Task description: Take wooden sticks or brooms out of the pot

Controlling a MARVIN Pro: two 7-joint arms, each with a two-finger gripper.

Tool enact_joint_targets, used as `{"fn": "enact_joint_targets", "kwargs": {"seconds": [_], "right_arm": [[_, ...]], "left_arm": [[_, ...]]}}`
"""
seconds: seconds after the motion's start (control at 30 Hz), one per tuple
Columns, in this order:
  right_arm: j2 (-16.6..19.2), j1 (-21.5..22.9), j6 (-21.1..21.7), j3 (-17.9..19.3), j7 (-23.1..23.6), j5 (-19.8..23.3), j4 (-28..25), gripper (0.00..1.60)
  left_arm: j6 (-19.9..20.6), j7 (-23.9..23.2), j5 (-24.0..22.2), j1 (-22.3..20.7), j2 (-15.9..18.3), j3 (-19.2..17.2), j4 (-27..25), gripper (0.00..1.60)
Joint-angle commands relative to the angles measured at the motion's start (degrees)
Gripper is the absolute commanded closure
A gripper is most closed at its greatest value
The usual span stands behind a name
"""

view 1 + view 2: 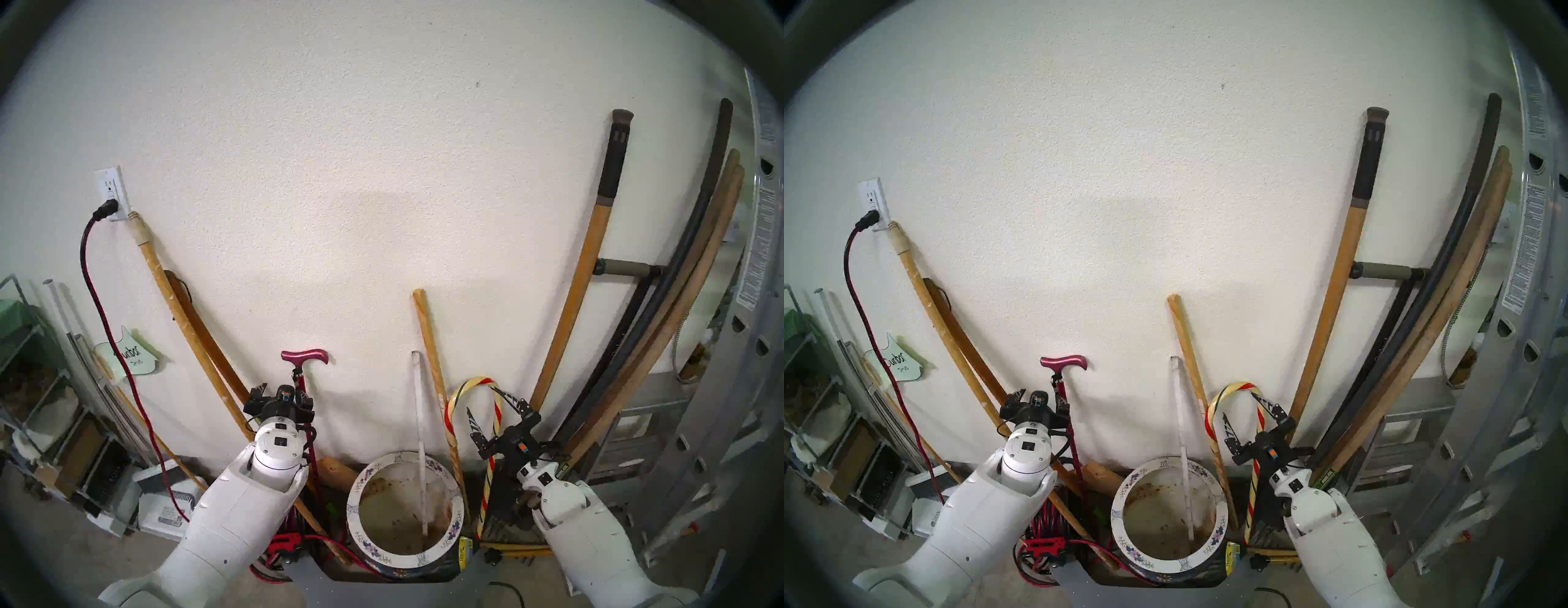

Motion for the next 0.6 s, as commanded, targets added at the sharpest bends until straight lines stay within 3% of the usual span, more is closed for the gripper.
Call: {"fn": "enact_joint_targets", "kwargs": {"seconds": [0.0,0.2,0.23,0.27,0.37,0.57], "right_arm": [[0.0,0.0,0.0,0.0,0.0,0.0,-0.1,0.00],[0.0,0.0,0.0,0.0,0.0,0.0,-0.1,0.00],[0.0,0.0,0.0,0.0,0.0,0.0,-0.1,0.00],[0.0,0.0,0.0,0.0,0.0,0.0,-0.1,0.00],[0.0,0.0,0.0,0.0,0.0,0.0,-0.1,0.00],[0.0,0.0,0.0,0.0,0.0,0.1,-0.1,0.00]], "left_arm": [[-4.5,3.1,0.2,2.8,-1.3,-0.6,-6.5,0.00],[-7.5,6.0,0.9,5.0,-1.9,-0.8,-11.7,0.00],[-7.5,6.5,1.1,6.3,-1.5,-0.9,-14.4,0.00],[-8.8,7.2,1.7,5.3,-2.0,-0.7,-12.5,0.00],[-9.6,9.3,3.2,7.9,-1.3,-1.0,-17.4,0.00],[-12.6,13.4,7.5,11.6,-0.3,-0.4,-22.0,0.00]]}}
